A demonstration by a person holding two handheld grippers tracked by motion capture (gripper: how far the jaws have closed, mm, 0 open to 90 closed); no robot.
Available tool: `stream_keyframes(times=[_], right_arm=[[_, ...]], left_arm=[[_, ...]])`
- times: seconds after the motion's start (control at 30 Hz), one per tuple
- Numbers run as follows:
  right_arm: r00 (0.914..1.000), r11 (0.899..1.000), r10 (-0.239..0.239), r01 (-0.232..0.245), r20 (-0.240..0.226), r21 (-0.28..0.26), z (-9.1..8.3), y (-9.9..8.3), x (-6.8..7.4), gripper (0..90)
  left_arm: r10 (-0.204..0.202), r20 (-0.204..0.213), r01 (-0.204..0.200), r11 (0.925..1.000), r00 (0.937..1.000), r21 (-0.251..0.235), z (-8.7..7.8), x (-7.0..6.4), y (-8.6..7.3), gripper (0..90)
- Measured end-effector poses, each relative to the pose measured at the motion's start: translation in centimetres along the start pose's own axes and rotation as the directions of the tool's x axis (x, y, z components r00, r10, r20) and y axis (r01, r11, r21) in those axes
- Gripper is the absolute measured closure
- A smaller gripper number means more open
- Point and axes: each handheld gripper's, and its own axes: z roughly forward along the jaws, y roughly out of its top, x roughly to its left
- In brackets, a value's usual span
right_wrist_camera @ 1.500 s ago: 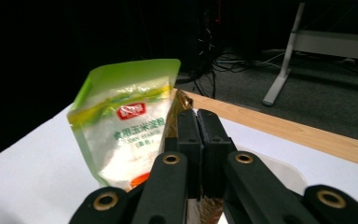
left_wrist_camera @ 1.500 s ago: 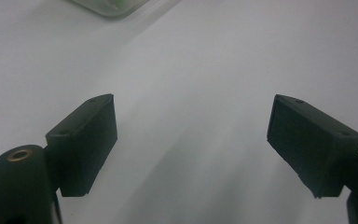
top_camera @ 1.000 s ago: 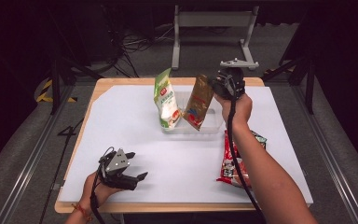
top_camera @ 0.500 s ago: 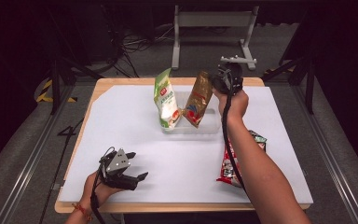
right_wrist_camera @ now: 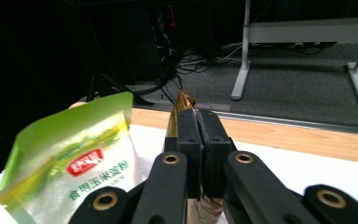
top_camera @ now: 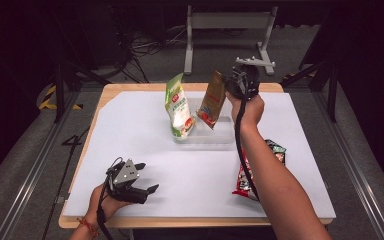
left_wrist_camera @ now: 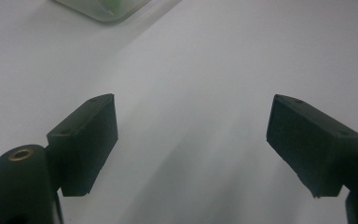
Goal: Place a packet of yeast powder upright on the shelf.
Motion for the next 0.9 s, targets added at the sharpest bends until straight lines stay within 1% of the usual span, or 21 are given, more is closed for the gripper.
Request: stream_keyframes(times=[0.1,0.17,0.2,0.23,0.27,0.33,0.37,0.4,0.47,0.5,0.53,0.6,0.63,0.67,0.7,0.73,0.77,0.83,0.87,0.9], right_arm=[[0.9998,1.000,-0.002,0.002,-0.021,0.002,0.3,0.3,1.1,88.6],[0.9981,1.000,0.006,-0.005,-0.061,0.016,0.5,0.6,2.0,88.6],[0.9979,1.000,-0.006,0.008,-0.064,0.016,0.5,0.8,2.6,88.6],[0.9975,1.000,-0.026,0.027,-0.066,0.013,0.4,0.9,3.0,88.6],[0.9972,0.999,-0.031,0.032,-0.068,0.012,0.4,1.0,3.4,88.6],[0.9951,1.000,-0.026,0.027,-0.095,0.013,0.1,1.0,4.0,88.6],[0.9940,0.999,-0.042,0.043,-0.101,0.007,-0.2,1.1,4.4,88.6],[0.9940,0.999,-0.042,0.043,-0.101,0.007,-0.2,1.1,4.4,88.6],[0.9931,0.999,-0.040,0.040,-0.110,-0.003,-0.8,1.1,4.8,88.6],[0.9932,1.000,-0.029,0.029,-0.113,-0.001,-0.8,1.0,4.7,88.6],[0.9932,1.000,-0.029,0.029,-0.113,-0.001,-0.8,1.0,4.7,88.6],[0.9903,1.000,0.016,-0.016,-0.138,0.000,-1.0,0.8,4.2,88.6],[0.9888,0.999,0.045,-0.045,-0.143,-0.001,-0.9,0.3,3.8,88.6],[0.9888,0.999,0.045,-0.045,-0.143,-0.001,-0.9,0.3,3.8,88.6],[0.9903,0.999,0.050,-0.050,-0.130,0.001,-0.6,-0.3,3.3,88.5],[0.9902,0.998,0.059,-0.060,-0.127,0.001,-0.5,-0.6,3.0,88.5],[0.9894,0.997,0.079,-0.079,-0.122,-0.002,-0.5,-1.1,2.6,88.6],[0.9898,0.996,0.093,-0.095,-0.108,-0.006,-0.4,-1.8,1.6,88.6],[0.9906,0.995,0.095,-0.097,-0.098,-0.011,-0.5,-2.0,1.3,88.5],[0.9906,0.995,0.095,-0.097,-0.098,-0.011,-0.5,-2.0,1.3,88.5]], left_arm=[[0.001,0.001,-0.001,1.0000,1.0000,-0.001,0.0,0.0,0.0,17.2],[0.004,-0.001,-0.004,1.0000,1.0000,0.001,0.0,0.0,0.0,17.2],[0.003,0.001,-0.003,1.0000,1.0000,0.001,0.0,0.0,0.0,17.2],[0.004,0.002,-0.004,1.0000,1.0000,0.000,0.0,0.0,0.0,17.2],[0.005,0.003,-0.005,1.0000,1.0000,-0.003,0.0,0.0,0.0,17.3],[0.005,0.006,-0.005,1.0000,1.0000,-0.003,-0.1,0.1,-0.1,17.3],[0.005,0.007,-0.005,1.0000,1.0000,-0.002,-0.1,0.1,-0.1,17.3],[0.005,0.007,-0.005,1.0000,1.0000,-0.002,-0.1,0.1,-0.1,17.3],[0.009,0.007,-0.009,1.0000,0.9999,0.001,0.0,0.0,0.0,17.3],[0.010,0.008,-0.010,1.0000,0.9999,0.001,0.0,0.0,0.0,17.3],[0.010,0.008,-0.010,1.0000,0.9999,0.001,0.0,0.0,0.0,17.4],[0.015,0.010,-0.015,0.9999,0.9998,0.002,0.1,0.0,0.1,17.4],[0.012,0.011,-0.012,0.9999,0.9999,0.003,0.1,-0.1,0.1,17.4],[0.013,0.011,-0.013,0.9999,0.9999,0.003,0.1,-0.1,0.1,17.4],[0.016,0.010,-0.016,0.9999,0.9998,0.004,0.1,-0.1,0.1,17.5],[0.014,0.012,-0.014,0.9999,0.9998,0.003,0.1,-0.1,0.1,17.4],[0.016,0.011,-0.016,0.9999,0.9998,0.004,0.1,-0.1,0.1,17.5],[0.011,0.012,-0.012,0.9999,0.9999,0.007,0.1,0.0,0.0,17.6],[0.009,0.013,-0.010,0.9999,0.9999,0.007,0.2,0.0,0.0,17.6],[0.009,0.013,-0.010,0.9999,0.9999,0.007,0.2,0.0,0.0,17.6]])
